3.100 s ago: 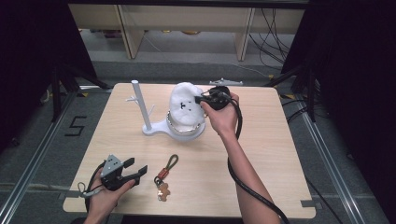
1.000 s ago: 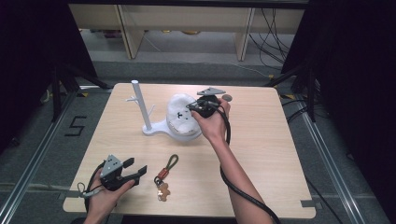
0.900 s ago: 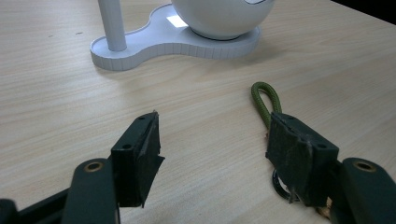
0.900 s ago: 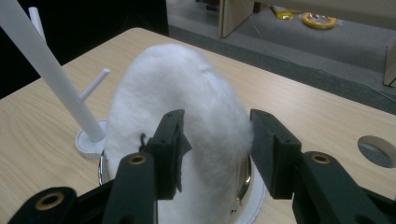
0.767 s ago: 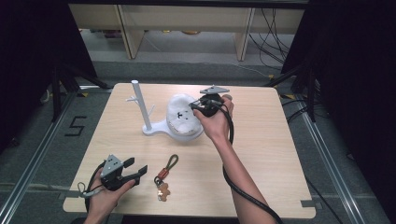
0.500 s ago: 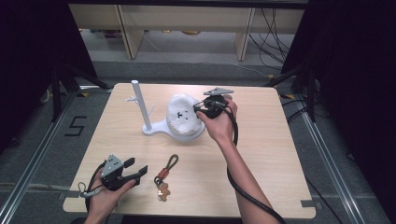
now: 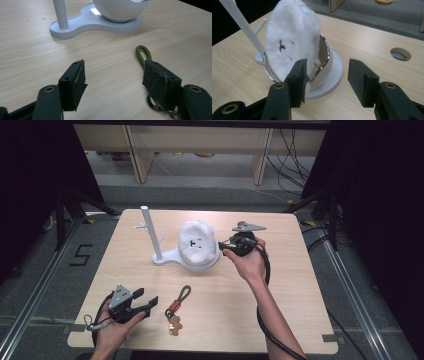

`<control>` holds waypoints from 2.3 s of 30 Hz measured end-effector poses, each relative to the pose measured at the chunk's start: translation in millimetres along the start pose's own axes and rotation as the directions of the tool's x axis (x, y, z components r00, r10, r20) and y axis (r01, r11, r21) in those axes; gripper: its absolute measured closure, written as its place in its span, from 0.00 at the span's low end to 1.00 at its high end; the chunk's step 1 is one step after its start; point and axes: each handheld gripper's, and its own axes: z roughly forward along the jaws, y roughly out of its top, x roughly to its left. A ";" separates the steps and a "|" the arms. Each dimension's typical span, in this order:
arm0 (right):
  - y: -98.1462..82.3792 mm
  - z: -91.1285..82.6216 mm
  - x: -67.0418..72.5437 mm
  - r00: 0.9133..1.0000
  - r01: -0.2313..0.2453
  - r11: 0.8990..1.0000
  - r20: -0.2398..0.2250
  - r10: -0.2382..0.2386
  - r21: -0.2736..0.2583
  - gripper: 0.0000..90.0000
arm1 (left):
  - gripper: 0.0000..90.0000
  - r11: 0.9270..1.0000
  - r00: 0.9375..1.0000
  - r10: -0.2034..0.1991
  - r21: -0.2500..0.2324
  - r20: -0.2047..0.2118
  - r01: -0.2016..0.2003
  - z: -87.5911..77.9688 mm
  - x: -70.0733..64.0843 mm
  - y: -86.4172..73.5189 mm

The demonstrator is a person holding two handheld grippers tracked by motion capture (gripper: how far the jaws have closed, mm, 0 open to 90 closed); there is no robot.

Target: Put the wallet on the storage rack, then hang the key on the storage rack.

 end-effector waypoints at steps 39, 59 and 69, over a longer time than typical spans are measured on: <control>-138.0 -79.2 -50.3 0.987 -0.146 0.947 0.104 0.121 0.286 0.71 | 0.40 0.991 0.996 0.056 0.115 0.063 -0.063 5.5 -17.2 33.1; -139.9 -97.3 -55.3 0.974 -0.196 0.913 0.176 0.140 0.359 0.69 | 0.49 0.769 0.981 0.097 0.613 0.169 -0.181 66.4 -49.7 68.7; -141.2 -93.8 -52.3 0.976 -0.197 0.917 0.161 0.148 0.346 0.68 | 0.54 0.662 0.976 0.145 0.717 0.162 -0.217 79.6 -52.7 68.7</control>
